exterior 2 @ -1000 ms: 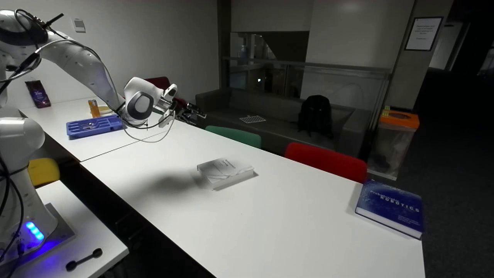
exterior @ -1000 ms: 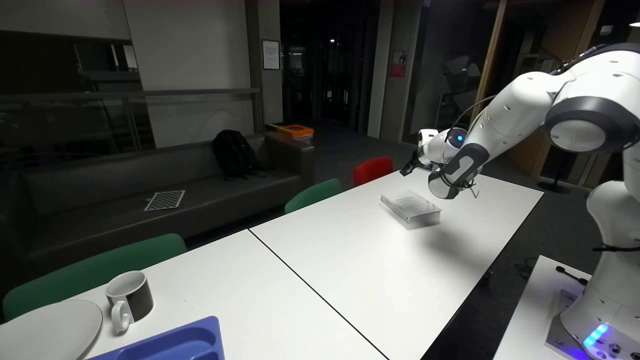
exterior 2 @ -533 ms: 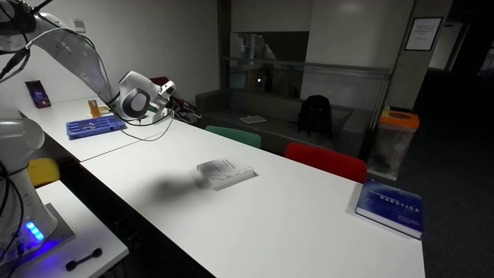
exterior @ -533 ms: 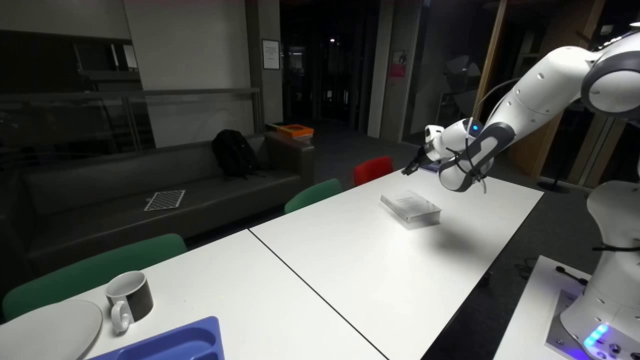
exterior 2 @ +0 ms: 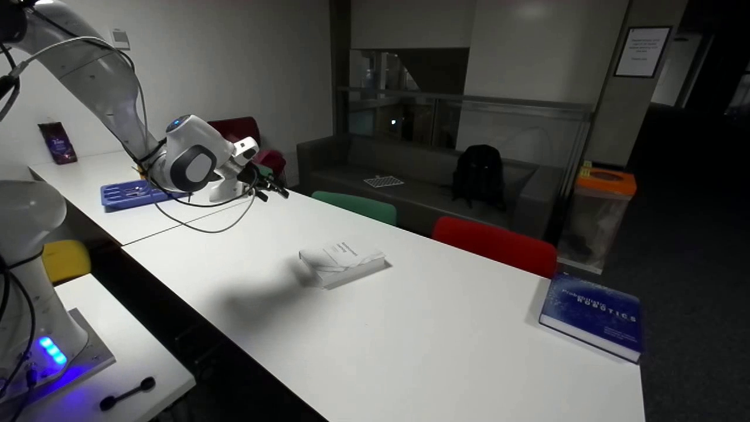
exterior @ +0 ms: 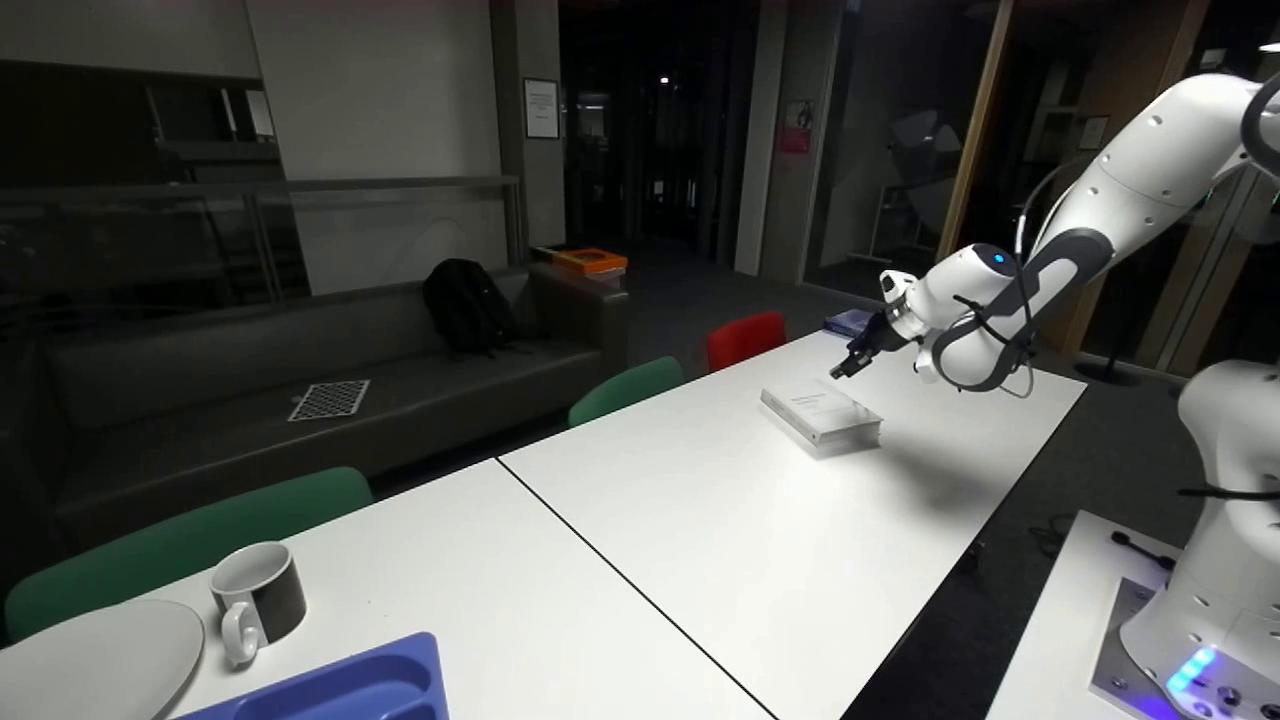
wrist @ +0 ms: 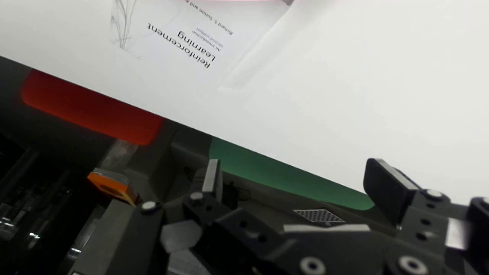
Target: Close the book
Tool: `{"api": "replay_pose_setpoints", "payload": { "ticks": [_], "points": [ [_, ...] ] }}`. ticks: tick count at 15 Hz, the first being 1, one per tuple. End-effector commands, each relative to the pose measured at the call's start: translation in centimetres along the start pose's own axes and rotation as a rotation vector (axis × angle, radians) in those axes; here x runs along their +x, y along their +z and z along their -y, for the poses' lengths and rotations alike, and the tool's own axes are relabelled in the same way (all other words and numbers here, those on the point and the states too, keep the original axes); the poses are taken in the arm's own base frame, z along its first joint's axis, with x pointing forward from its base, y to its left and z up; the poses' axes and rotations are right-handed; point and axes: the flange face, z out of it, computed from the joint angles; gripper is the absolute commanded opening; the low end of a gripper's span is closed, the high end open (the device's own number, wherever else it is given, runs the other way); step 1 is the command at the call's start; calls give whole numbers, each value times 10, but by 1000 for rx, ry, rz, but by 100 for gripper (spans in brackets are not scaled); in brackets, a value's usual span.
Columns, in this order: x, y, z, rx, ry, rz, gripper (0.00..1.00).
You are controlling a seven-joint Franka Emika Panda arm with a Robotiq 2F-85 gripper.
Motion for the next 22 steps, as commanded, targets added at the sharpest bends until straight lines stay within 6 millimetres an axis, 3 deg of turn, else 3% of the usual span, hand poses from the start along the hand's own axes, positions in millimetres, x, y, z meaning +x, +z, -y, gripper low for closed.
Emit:
{"api": "replay_pose_setpoints", "payload": {
  "ticks": [1,8,22],
  "points": [
    [-13,-12,-6,86,12,19,100],
    [-21,-9,-20,64,68,90,100],
    [-21,-5,-17,52,54,93,100]
  ]
}}
